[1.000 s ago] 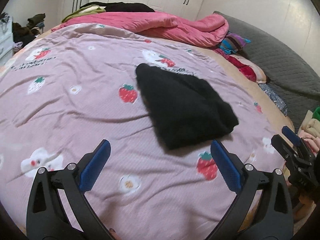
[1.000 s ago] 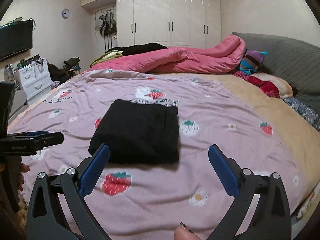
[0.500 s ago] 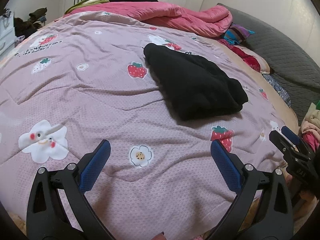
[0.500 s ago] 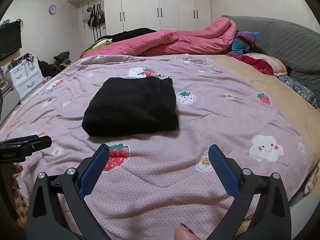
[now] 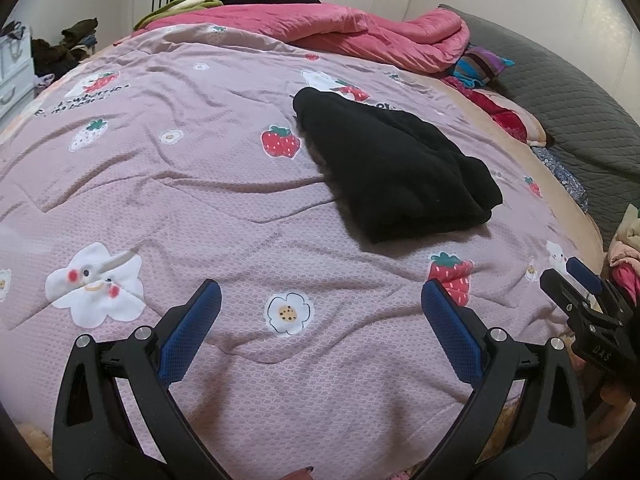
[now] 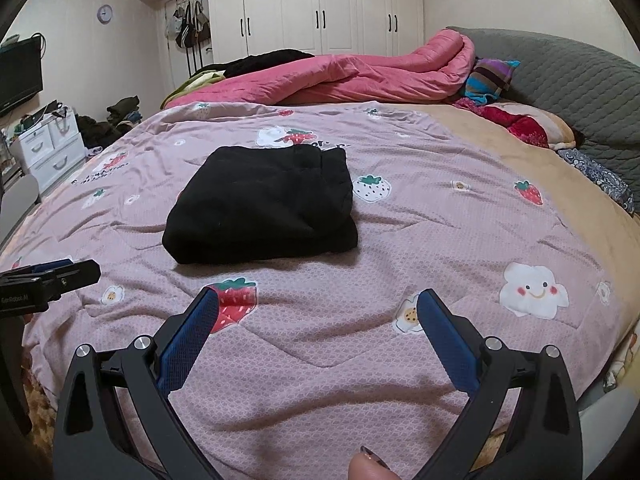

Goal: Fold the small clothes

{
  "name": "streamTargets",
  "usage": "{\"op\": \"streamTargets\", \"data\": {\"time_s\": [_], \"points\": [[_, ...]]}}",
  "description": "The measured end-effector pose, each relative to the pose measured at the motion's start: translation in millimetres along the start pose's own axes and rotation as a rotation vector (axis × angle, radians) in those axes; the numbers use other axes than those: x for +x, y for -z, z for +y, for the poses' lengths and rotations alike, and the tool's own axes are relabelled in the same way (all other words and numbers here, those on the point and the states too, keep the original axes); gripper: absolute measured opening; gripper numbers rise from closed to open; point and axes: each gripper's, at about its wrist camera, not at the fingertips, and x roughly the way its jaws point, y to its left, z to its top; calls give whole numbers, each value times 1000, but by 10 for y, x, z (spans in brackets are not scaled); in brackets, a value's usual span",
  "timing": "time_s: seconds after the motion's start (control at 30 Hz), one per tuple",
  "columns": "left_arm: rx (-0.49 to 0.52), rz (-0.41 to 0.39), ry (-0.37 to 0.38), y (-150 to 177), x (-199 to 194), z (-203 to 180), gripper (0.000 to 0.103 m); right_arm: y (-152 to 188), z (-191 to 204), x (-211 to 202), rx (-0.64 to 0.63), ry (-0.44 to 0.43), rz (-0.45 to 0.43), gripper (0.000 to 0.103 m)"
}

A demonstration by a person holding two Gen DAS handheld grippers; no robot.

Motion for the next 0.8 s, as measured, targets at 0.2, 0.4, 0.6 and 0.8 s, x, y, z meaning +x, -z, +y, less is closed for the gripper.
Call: {"op": "streamTargets", "data": {"time_s": [0.2,0.4,0.6,0.8], "points": [[2,-3,-8,1,-7,-8,94,4,-5,-3,2,-2,-2,99],[11,4,-23,3,10,-27,94,19,2,0,1,-2,3,99],[12,8,-27,2,20,-12,94,21,8,0,-1,-3,5,99],[10,9,-31,0,21,-5,94,20,9,-1,-1,-2,5,99]]}}
